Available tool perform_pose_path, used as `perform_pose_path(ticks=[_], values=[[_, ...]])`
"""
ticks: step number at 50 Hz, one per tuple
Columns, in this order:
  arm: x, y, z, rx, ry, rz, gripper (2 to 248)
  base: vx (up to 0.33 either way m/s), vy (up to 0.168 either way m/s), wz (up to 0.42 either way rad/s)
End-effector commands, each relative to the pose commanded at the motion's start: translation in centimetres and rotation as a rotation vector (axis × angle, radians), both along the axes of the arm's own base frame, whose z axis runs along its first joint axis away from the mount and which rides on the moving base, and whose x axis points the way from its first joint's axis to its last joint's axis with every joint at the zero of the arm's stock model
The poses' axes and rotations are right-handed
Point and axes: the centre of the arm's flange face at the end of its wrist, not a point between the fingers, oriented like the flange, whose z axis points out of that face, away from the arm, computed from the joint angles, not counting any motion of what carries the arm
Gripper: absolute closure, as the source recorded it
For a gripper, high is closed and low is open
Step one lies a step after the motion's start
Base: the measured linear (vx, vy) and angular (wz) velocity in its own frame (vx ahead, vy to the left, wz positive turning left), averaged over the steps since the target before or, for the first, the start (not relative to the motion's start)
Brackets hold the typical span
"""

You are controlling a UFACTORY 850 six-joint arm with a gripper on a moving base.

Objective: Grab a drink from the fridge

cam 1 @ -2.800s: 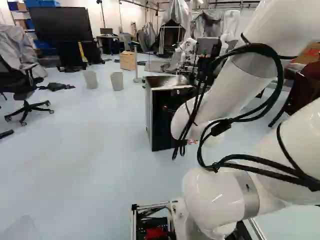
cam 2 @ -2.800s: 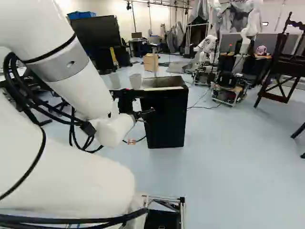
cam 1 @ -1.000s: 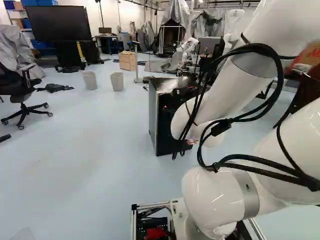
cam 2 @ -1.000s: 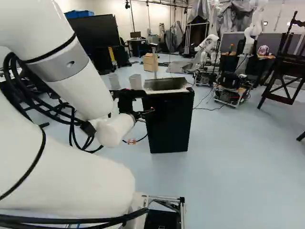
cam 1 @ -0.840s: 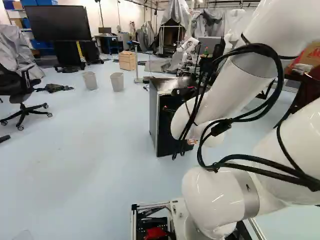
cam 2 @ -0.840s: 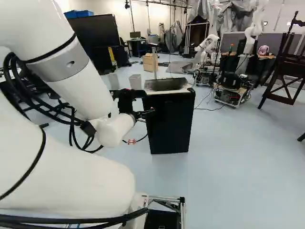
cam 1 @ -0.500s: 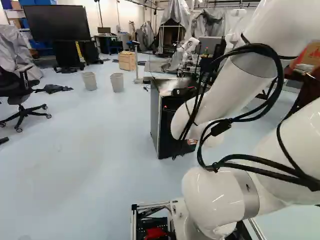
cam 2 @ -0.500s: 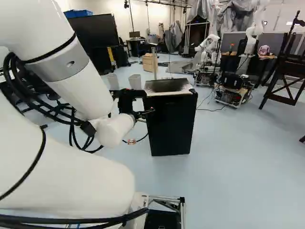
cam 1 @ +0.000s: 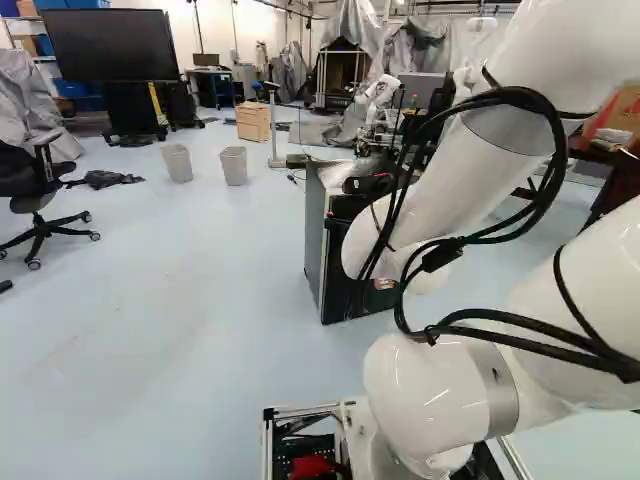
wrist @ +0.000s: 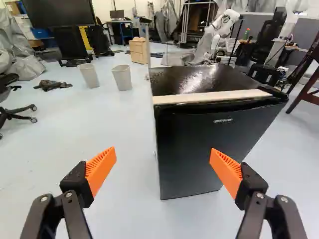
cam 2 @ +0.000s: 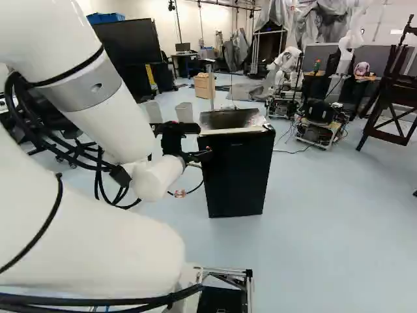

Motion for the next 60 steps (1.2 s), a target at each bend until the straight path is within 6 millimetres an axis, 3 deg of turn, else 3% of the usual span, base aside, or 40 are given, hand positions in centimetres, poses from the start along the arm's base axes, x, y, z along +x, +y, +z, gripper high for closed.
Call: perform_pose_path(ticks=[38, 60], values=[[0.0, 0.1, 0.0, 0.002, 0.0, 0.0, 3, 0.015, 0.011, -0.002], [0.6, 1.2, 0.1, 0.026, -0.001, -0.007, 3, 0.0, 0.0, 0.0]])
